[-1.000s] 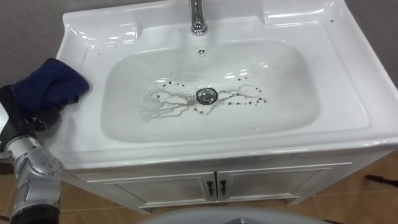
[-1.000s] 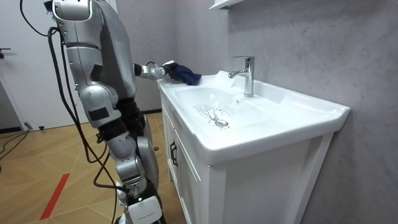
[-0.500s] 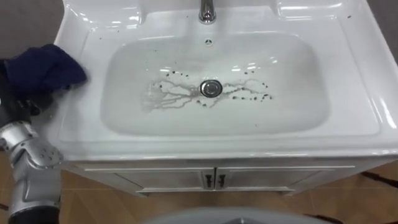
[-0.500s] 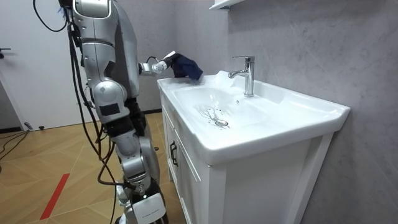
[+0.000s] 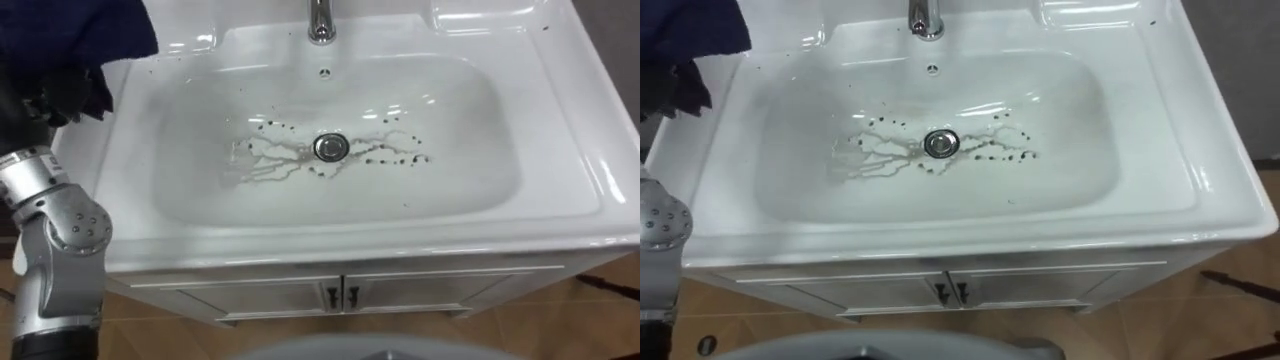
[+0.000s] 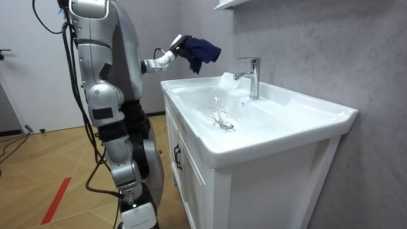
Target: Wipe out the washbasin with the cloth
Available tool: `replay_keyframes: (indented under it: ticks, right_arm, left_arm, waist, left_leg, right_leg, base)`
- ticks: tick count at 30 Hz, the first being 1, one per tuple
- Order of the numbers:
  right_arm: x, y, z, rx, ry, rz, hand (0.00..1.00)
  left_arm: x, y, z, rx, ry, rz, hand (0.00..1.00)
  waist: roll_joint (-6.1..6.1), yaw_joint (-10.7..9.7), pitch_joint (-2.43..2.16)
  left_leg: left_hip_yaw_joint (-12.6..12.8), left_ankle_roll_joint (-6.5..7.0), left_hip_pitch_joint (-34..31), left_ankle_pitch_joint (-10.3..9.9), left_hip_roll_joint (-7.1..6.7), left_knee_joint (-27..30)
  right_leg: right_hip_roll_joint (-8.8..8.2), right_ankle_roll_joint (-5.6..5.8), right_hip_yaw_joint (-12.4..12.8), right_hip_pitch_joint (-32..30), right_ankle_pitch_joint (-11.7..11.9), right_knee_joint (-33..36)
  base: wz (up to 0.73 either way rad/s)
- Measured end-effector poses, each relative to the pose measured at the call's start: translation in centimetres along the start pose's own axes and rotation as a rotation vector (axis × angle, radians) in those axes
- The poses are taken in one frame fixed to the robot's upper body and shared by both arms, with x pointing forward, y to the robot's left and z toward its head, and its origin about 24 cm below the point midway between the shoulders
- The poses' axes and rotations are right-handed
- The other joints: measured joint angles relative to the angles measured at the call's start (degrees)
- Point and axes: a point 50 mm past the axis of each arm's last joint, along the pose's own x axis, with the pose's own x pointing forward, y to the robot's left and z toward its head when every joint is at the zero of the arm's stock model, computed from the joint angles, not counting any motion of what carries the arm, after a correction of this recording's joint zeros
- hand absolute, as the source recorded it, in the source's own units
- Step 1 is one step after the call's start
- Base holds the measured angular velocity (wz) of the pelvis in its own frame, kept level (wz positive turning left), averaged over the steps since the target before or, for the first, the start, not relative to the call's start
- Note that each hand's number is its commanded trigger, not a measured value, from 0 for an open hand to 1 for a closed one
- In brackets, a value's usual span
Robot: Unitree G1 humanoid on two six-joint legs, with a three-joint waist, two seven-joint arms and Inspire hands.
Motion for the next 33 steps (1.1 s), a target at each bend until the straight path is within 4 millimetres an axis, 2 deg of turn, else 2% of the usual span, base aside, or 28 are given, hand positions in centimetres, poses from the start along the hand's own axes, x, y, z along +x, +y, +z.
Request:
replay_keyframes:
  ticks: [5,10,13,16,20,21,25,33]
  right_arm:
    - [0.1,0.5,0.0,-0.033,0.007,0.031,0.0]
    - [0.1,0.6,0.2,-0.053,0.014,0.06,0.0]
    - [0.1,0.4,0.6,-0.054,0.011,0.059,0.0]
    - [0.0,0.2,0.8,-0.058,0.008,0.054,0.0]
    - [0.0,0.0,0.9,-0.06,0.011,0.045,0.0]
    - [0.0,0.0,1.0,-0.064,0.01,0.044,0.0]
    - [0.0,0.0,1.1,-0.068,0.008,0.041,0.0]
    - [0.0,0.0,1.0,-0.109,0.017,0.038,0.0]
  left_arm:
    - [0.0,-0.3,0.2,-0.008,-0.005,-0.054,1.0]
    - [-1.0,-2.0,0.2,0.001,0.0,-0.203,1.0]
    - [-2.4,-3.6,-1.0,0.05,0.05,-0.338,1.0]
    - [-4.0,-5.1,-2.2,0.09,0.113,-0.487,1.0]
    - [-5.5,-6.3,-3.4,0.141,0.165,-0.636,1.0]
    - [-5.6,-6.4,-3.5,0.144,0.171,-0.653,1.0]
    - [-5.3,-6.9,-3.4,0.14,0.17,-0.675,1.0]
    - [-5.6,-7.5,-3.1,0.246,0.098,-0.769,1.0]
  waist:
    - [-0.22,-0.6,-0.07]
    - [-0.09,-0.6,-0.1]
    - [0.11,-1.0,-0.11]
    - [0.12,-2.2,-0.11]
    - [0.19,-3.1,0.18]
    - [0.2,-3.6,0.36]
    - [0.34,-3.9,0.49]
    - [0.48,-4.2,0.47]
  left_leg:
    - [-0.2,0.0,-0.6,0.0,-0.04,0.8]
    - [0.0,0.0,-1.1,0.0,-0.06,1.2]
    - [0.2,0.0,-1.2,0.0,0.01,1.5]
    - [0.2,0.0,-1.2,0.0,0.02,1.5]
    - [0.1,-0.01,-1.5,0.0,0.03,1.9]
    - [0.1,-0.01,-1.6,0.0,0.04,1.9]
    - [0.2,-0.01,-2.2,0.0,0.03,1.9]
    - [0.3,-0.01,-2.3,0.0,0.03,1.8]
  right_leg:
    - [-0.07,-0.01,-0.2,-0.3,0.1,-0.3]
    - [-0.14,-0.03,-0.1,-0.8,0.1,0.4]
    - [-0.13,-0.06,0.3,-1.0,0.1,0.6]
    - [-0.06,-0.07,0.3,-1.0,0.1,0.7]
    - [-0.01,-0.1,0.7,-1.4,0.1,1.0]
    - [-0.02,-0.14,0.7,-1.5,0.1,1.0]
    - [-0.07,-0.25,0.7,-2.2,0.0,1.4]
    - [-0.19,-0.22,0.6,-2.2,-0.1,1.4]
  base:
    - [0.04]
    - [-0.02]
    - [-0.08]
    - [0.0]
    - [-0.04]
    - [0.0]
    - [0.0]
    - [0.0]
